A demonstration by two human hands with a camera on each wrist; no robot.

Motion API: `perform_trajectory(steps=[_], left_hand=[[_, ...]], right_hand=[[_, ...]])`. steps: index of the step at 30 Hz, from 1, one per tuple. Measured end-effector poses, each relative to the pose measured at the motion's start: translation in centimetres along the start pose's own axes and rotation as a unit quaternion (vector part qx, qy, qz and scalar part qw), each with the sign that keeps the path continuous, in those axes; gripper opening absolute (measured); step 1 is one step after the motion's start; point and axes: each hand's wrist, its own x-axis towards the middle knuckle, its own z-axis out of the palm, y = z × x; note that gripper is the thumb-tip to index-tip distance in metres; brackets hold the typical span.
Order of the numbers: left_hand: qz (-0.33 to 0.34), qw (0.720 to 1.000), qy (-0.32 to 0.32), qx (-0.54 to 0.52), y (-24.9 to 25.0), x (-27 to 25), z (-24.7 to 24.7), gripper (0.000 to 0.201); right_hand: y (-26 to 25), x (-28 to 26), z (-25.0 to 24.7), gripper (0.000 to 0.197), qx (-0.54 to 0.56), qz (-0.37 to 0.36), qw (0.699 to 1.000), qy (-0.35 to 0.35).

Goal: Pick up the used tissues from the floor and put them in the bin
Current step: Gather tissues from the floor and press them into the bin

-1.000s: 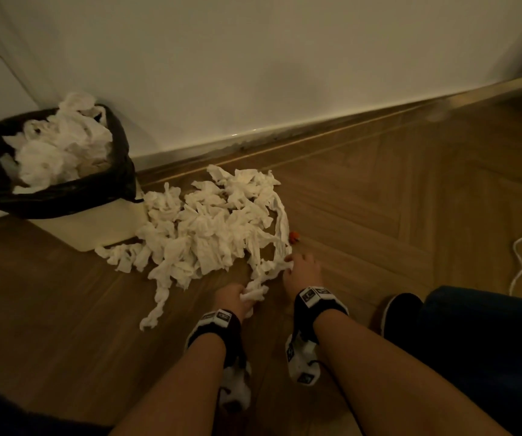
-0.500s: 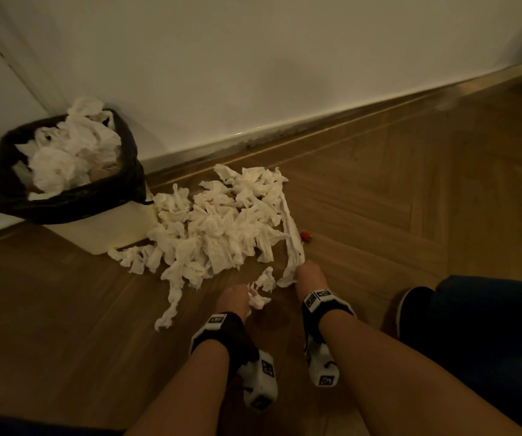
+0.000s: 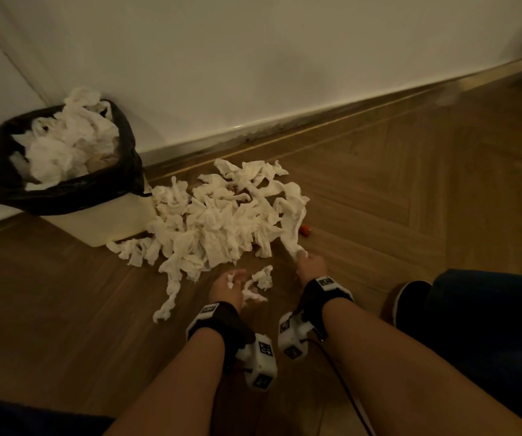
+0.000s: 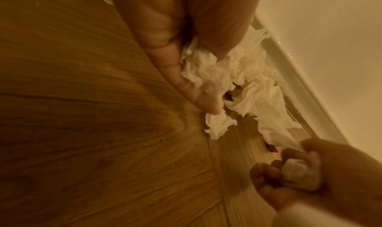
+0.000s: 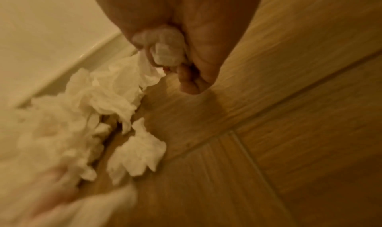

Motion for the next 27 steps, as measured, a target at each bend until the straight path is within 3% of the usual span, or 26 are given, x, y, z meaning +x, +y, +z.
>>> perform_trajectory(steps=[3, 5, 8, 9, 13, 15, 17, 19, 22, 25, 27], left_hand=[[-0.008, 1.000, -0.001, -0.003, -0.1, 0.1, 0.1, 0.015], [-0.007, 1.000, -0.013, -0.004, 0.1, 0.3, 0.3, 0.021], [0.021, 0.997, -0.036, 0.062, 0.3, 0.4, 0.3, 0.036], [0.025, 0.998, -0.034, 0.051, 0.3, 0.6, 0.2, 0.036], [0.042, 0.998, -0.007, 0.052, 0.1, 0.7, -0.5, 0.031], [0.047, 0.997, -0.006, 0.068, 0.0, 0.7, -0.9, 0.029], [0.038, 0.997, -0.004, 0.067, -0.3, 0.9, -1.1, 0.030], [0.017, 0.999, -0.012, 0.047, -0.3, 0.8, -1.4, 0.032], [0.057, 0.985, -0.022, 0.160, 0.0, 0.9, -2.0, 0.046], [0.083, 0.971, -0.018, 0.222, 0.7, 0.7, -2.7, 0.051], [0.068, 0.987, -0.021, 0.144, 1.3, 0.5, -3.1, 0.048]], right_hand=[[-0.7, 0.4, -0.6, 0.034, 0.188, 0.007, 0.982, -0.011], [-1.2, 0.5, -1.3, 0.041, 0.392, 0.050, 0.918, -0.037], [-2.4, 0.5, -2.2, 0.038, 0.610, 0.106, 0.785, -0.025], [-2.8, 0.2, -2.3, 0.035, 0.638, 0.102, 0.763, -0.024], [-3.9, -0.4, -2.7, 0.012, 0.672, 0.118, 0.729, -0.054], [-3.9, -0.5, -2.7, 0.021, 0.697, 0.120, 0.703, -0.074], [-4.0, -0.8, -2.7, 0.023, 0.700, 0.115, 0.700, -0.088], [-3.8, -1.3, -2.8, 0.020, 0.674, 0.108, 0.722, -0.112], [-3.6, -2.2, -3.0, 0.049, 0.598, 0.115, 0.773, -0.179], [-4.0, -3.0, -2.9, 0.026, 0.558, 0.125, 0.796, -0.197], [-4.8, -3.5, -3.0, 0.014, 0.578, 0.105, 0.784, -0.199]])
